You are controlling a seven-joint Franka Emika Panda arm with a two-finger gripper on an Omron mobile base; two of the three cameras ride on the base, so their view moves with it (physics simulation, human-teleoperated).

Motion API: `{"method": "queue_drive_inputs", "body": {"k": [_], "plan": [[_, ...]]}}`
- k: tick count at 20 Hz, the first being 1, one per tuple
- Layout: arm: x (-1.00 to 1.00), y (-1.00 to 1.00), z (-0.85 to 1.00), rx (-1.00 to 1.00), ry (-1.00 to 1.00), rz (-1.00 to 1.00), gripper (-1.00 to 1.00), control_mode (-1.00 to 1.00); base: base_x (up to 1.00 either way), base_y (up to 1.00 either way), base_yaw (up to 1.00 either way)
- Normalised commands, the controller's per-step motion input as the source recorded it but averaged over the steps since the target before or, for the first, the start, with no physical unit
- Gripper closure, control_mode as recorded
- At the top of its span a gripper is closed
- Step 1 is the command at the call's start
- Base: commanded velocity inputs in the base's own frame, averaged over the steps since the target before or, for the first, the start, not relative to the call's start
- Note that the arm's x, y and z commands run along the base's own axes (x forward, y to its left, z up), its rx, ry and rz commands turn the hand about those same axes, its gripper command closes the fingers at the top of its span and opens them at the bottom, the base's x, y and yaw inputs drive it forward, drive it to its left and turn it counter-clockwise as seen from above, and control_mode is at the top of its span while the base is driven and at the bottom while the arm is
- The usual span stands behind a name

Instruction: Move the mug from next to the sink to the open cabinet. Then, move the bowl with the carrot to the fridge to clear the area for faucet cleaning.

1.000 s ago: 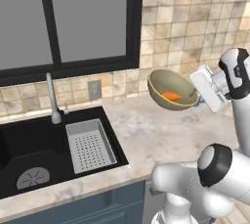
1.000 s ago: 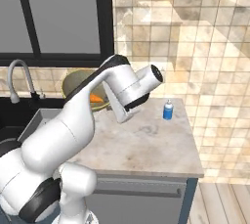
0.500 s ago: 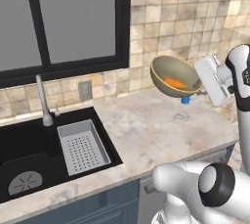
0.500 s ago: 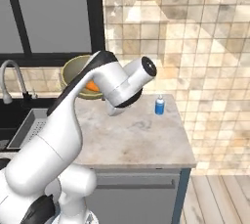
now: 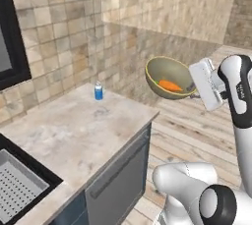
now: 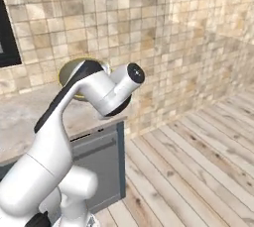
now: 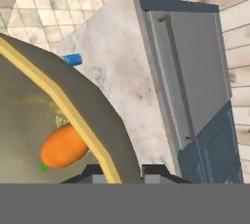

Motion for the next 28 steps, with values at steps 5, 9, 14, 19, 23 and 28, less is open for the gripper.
{"method": "queue_drive_inputs", "body": {"k": [5,9,14,19,23,28], "plan": [[0.00,0.00,0.00,0.00,0.00,0.00,1.00,1.00,-0.49,0.00,-0.89],[0.00,0.00,0.00,0.00,0.00,0.00,1.00,1.00,-0.47,0.00,-0.90],[0.00,0.00,0.00,0.00,0.00,0.00,1.00,1.00,-0.41,0.00,-0.91],[0.00,0.00,0.00,0.00,0.00,0.00,1.00,1.00,-0.24,0.00,-0.92],[0.00,0.00,0.00,0.00,0.00,0.00,1.00,1.00,-0.09,-0.01,-0.89],[0.00,0.00,0.00,0.00,0.00,0.00,1.00,1.00,0.00,0.00,-0.85]]}}
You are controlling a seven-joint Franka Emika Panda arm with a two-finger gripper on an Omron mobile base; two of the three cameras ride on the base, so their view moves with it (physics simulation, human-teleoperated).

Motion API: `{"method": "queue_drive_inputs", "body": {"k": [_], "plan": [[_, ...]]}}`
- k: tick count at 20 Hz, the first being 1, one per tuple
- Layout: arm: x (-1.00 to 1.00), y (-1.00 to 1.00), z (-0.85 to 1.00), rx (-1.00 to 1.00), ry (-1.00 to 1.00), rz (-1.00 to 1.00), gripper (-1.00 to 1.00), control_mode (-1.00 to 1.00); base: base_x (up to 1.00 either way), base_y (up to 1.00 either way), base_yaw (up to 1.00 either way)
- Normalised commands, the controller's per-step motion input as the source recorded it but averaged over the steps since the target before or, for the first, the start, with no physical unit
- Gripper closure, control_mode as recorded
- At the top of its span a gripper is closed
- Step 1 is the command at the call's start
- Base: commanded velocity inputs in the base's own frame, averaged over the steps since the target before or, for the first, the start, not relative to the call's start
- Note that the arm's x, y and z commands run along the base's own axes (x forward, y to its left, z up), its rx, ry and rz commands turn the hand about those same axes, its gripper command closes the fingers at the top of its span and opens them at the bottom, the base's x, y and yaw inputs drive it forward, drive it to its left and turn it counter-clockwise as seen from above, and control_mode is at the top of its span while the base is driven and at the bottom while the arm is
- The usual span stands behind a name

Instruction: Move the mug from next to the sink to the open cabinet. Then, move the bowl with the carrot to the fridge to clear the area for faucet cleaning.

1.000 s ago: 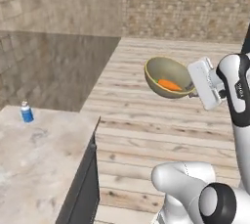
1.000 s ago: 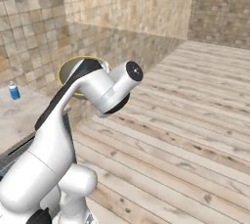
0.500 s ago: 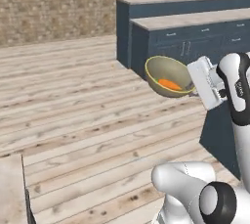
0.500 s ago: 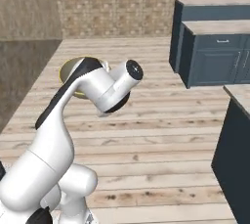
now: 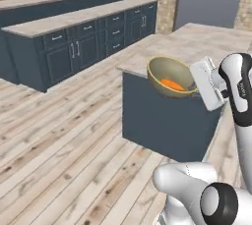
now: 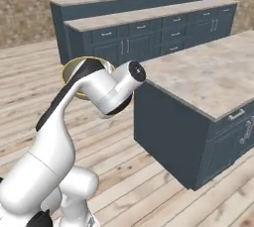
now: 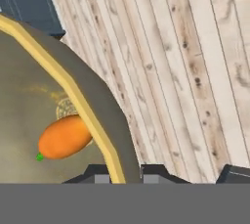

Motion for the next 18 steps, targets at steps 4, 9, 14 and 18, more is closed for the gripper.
{"method": "queue_drive_inputs", "body": {"k": [4,9,14,18], "plan": [[0.00,0.00,0.00,0.00,0.00,0.00,1.00,1.00,0.00,-0.01,-0.81],[0.00,0.00,0.00,0.00,0.00,0.00,1.00,1.00,0.00,-0.19,-0.70],[0.00,0.00,0.00,0.00,0.00,0.00,1.00,1.00,0.20,-0.25,-0.38],[0.00,0.00,0.00,0.00,0.00,0.00,1.00,1.00,0.18,-0.57,-0.23]]}}
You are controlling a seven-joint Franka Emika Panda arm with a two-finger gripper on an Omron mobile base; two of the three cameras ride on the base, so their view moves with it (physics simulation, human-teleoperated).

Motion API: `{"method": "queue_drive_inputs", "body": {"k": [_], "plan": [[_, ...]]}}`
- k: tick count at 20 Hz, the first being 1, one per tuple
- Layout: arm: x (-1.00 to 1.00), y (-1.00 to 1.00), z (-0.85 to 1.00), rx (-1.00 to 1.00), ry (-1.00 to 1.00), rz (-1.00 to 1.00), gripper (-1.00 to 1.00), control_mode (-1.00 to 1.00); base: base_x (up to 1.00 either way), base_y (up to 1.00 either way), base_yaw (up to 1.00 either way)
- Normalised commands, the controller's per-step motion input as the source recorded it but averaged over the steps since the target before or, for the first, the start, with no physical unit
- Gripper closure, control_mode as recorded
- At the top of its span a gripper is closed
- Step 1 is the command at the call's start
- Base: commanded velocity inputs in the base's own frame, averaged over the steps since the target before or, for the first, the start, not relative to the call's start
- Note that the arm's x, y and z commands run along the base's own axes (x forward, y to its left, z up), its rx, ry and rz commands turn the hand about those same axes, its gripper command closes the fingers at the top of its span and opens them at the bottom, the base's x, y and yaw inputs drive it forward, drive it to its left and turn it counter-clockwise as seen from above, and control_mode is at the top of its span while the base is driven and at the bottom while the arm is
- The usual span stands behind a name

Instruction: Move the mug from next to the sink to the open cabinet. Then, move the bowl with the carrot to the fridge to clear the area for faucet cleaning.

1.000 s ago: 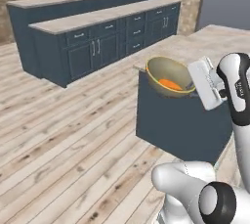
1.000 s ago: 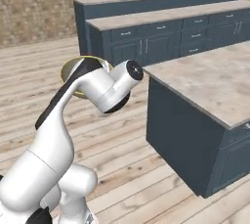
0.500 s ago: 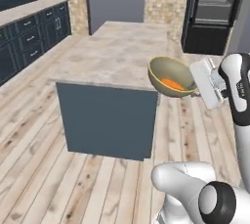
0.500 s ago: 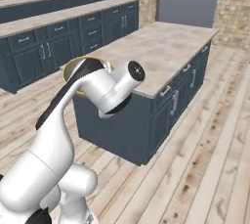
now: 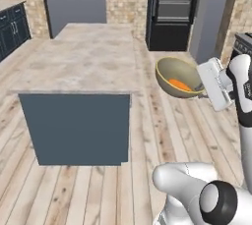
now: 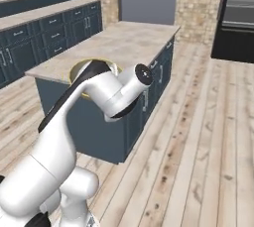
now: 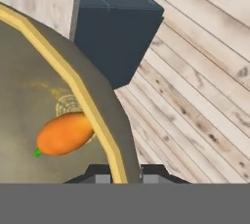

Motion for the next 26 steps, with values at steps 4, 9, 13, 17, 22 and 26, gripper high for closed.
{"method": "queue_drive_inputs", "body": {"k": [4,9,13,17,22,26], "plan": [[0.00,0.00,0.00,0.00,0.00,0.00,1.00,1.00,0.20,-0.97,-0.12],[0.00,0.00,0.00,0.00,0.00,0.00,1.00,1.00,0.64,-1.00,-0.05],[0.00,0.00,0.00,0.00,0.00,0.00,1.00,1.00,1.00,-1.00,0.00],[0.00,0.00,0.00,0.00,0.00,0.00,1.00,1.00,1.00,-0.85,-0.01],[0.00,0.00,0.00,0.00,0.00,0.00,1.00,1.00,1.00,-0.54,-0.10],[0.00,0.00,0.00,0.00,0.00,0.00,1.00,1.00,1.00,-0.30,-0.13]]}}
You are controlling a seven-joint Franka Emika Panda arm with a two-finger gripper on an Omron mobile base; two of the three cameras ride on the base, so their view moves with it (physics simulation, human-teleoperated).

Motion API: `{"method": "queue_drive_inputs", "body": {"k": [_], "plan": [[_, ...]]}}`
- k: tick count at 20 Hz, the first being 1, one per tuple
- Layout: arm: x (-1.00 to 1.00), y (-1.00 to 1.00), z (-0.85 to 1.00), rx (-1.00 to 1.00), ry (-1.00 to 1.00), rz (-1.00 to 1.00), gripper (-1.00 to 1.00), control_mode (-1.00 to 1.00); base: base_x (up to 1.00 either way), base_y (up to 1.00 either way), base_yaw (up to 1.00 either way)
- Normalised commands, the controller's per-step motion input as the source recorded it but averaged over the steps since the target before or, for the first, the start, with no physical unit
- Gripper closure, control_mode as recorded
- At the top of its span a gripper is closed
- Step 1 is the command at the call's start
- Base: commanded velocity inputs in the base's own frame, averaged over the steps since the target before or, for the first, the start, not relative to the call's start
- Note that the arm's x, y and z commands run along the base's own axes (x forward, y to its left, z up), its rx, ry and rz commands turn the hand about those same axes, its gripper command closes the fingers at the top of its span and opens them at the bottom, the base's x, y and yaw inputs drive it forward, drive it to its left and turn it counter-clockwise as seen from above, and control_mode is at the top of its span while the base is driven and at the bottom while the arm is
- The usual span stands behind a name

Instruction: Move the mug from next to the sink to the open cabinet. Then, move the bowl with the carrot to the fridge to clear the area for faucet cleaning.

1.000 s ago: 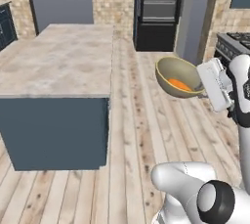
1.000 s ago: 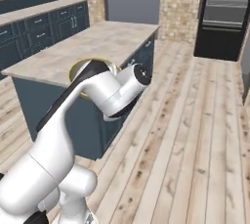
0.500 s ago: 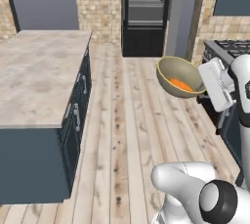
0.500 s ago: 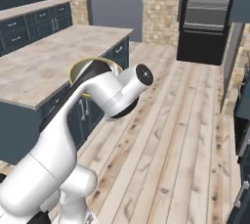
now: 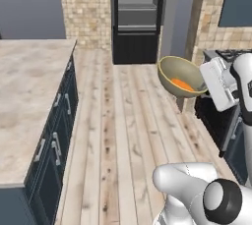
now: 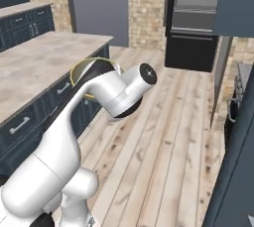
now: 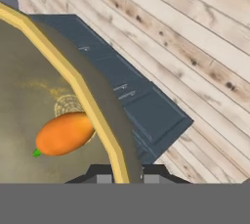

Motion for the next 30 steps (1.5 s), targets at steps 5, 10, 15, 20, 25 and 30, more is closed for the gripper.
{"method": "queue_drive_inputs", "body": {"k": [5,10,15,20,25,30], "plan": [[0.00,0.00,0.00,0.00,0.00,0.00,1.00,1.00,1.00,-0.24,-0.13],[0.00,0.00,0.00,0.00,0.00,0.00,1.00,1.00,1.00,-0.14,-0.10],[0.00,0.00,0.00,0.00,0.00,0.00,1.00,1.00,1.00,-0.09,-0.09],[0.00,0.00,0.00,0.00,0.00,0.00,1.00,1.00,1.00,0.32,-0.09],[0.00,0.00,0.00,0.00,0.00,0.00,1.00,1.00,1.00,0.28,-0.08],[0.00,0.00,0.00,0.00,0.00,0.00,1.00,1.00,1.00,0.00,-0.09]]}}
